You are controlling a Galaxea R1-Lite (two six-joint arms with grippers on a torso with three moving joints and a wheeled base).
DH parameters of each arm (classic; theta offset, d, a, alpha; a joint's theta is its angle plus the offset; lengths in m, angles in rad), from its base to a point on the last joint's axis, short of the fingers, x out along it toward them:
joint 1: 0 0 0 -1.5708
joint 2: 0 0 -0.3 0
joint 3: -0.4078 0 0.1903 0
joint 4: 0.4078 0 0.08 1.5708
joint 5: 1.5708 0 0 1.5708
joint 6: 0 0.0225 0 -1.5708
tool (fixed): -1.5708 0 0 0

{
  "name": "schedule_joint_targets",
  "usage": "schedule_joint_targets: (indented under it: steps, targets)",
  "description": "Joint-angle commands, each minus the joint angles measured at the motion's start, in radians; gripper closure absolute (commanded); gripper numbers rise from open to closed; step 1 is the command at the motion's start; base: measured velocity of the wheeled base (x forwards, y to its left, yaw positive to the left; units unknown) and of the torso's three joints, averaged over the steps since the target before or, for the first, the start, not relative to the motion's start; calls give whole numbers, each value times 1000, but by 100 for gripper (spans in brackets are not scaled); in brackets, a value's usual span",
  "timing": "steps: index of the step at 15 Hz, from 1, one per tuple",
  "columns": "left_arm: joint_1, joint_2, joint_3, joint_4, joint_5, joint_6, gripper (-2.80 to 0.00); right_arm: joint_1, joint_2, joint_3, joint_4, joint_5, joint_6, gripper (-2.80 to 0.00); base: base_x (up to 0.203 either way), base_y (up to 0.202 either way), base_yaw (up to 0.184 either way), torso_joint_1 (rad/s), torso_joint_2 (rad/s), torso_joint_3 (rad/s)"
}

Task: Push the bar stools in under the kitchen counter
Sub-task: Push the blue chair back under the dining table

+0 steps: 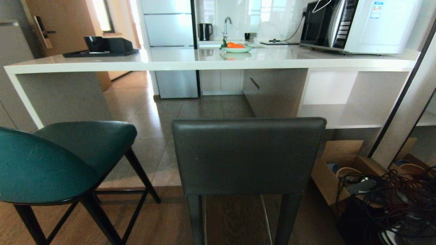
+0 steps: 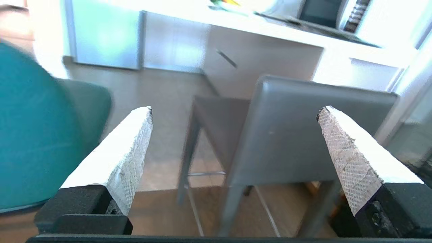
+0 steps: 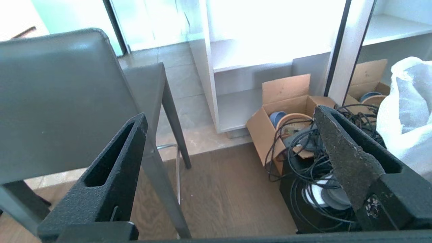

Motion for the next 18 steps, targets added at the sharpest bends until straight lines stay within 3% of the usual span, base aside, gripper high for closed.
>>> schedule_joint_targets:
  steps: [1, 3, 4, 9, 14, 17, 18]
  targets:
    - [87, -96, -11, 45, -77, -1, -280, -5, -19, -4, 1, -1, 1, -280, 0, 0, 0, 0, 0, 0]
    - [150, -176, -6, 131, -199, -1, -280, -5, -19, -7, 1, -1, 1, -280, 0, 0, 0, 0, 0, 0]
    - [161, -192, -1, 174, -225, -1, -280, -6, -22, -14, 1, -1, -1, -280, 0, 0, 0, 0, 0, 0]
    - [127, -216, 63, 170, -245, 8, -280, -34, -82, -42, 52, 48, -42, -280, 0, 0, 0, 0, 0, 0]
    - [119, -337, 142, 177, -327, 48, -280, -70, -228, -104, 264, 117, -84, -280, 0, 0, 0, 0, 0, 0]
    - [123, -421, 185, 224, -319, 66, -280, -71, -281, -80, 301, 140, -109, -280, 0, 0, 0, 0, 0, 0]
    - [123, -426, 191, 247, -287, 77, -280, -71, -282, -71, 301, 144, -108, -280, 0, 0, 0, 0, 0, 0]
